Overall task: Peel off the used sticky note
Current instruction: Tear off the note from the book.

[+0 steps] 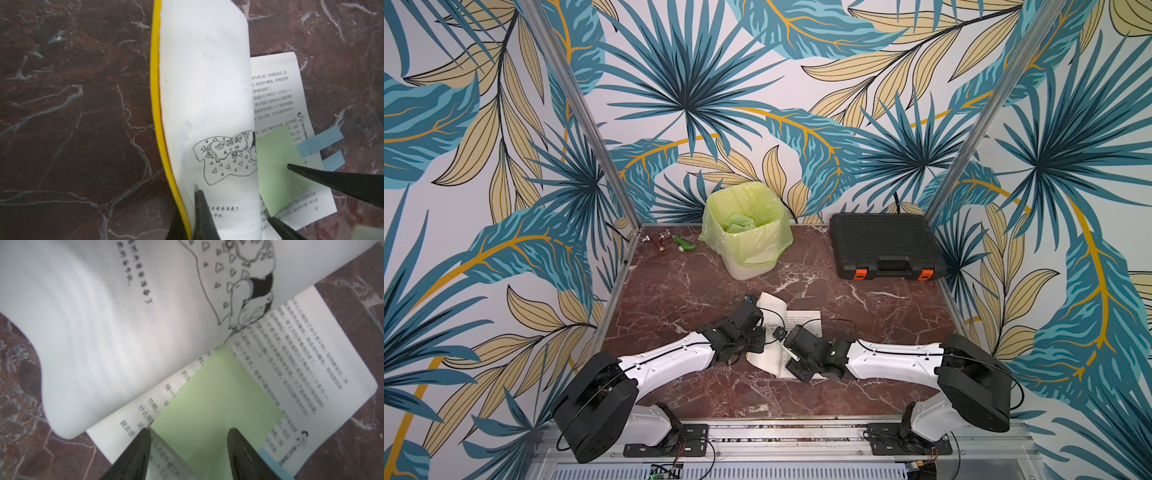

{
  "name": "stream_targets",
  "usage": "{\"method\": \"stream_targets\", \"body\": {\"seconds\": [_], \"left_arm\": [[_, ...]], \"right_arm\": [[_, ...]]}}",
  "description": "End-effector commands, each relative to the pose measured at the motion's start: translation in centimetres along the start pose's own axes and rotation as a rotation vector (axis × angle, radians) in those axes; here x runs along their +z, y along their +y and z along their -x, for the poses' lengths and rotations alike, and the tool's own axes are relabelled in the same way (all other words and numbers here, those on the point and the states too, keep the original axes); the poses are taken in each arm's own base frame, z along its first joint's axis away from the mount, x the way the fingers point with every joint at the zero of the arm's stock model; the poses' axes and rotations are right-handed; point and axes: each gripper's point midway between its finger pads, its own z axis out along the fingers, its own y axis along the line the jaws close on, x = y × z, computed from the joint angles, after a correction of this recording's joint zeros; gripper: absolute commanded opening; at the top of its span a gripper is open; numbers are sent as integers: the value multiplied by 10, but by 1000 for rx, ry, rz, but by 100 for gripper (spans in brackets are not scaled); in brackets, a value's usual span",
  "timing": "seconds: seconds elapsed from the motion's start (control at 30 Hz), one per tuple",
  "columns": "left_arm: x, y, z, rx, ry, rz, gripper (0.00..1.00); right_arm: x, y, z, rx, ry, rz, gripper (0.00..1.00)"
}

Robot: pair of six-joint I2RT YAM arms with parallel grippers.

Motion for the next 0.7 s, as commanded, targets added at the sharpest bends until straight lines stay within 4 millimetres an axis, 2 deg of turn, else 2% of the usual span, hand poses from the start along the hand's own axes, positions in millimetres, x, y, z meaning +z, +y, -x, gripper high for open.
{"method": "stream_targets", "body": {"seconds": [0.0,0.13,0.33,0.43,0.57,0.67], "left_arm": [[6,14,-18,7,67,45,0],[6,15,-17,4,69,49,0],[4,14,-14,-4,62,50,0],[3,14,-12,-4,61,51,0],[3,13,-11,-4,59,53,0],[4,14,-11,-6,62,55,0]], "right_arm": [[2,2,-15,3,35,6,64],[6,-5,-15,6,43,-45,63],[9,-16,-12,10,34,-112,51],[8,-18,-11,6,21,-122,42],[3,-20,-9,9,-6,-123,24],[-1,-19,4,32,-61,-105,13]]}}
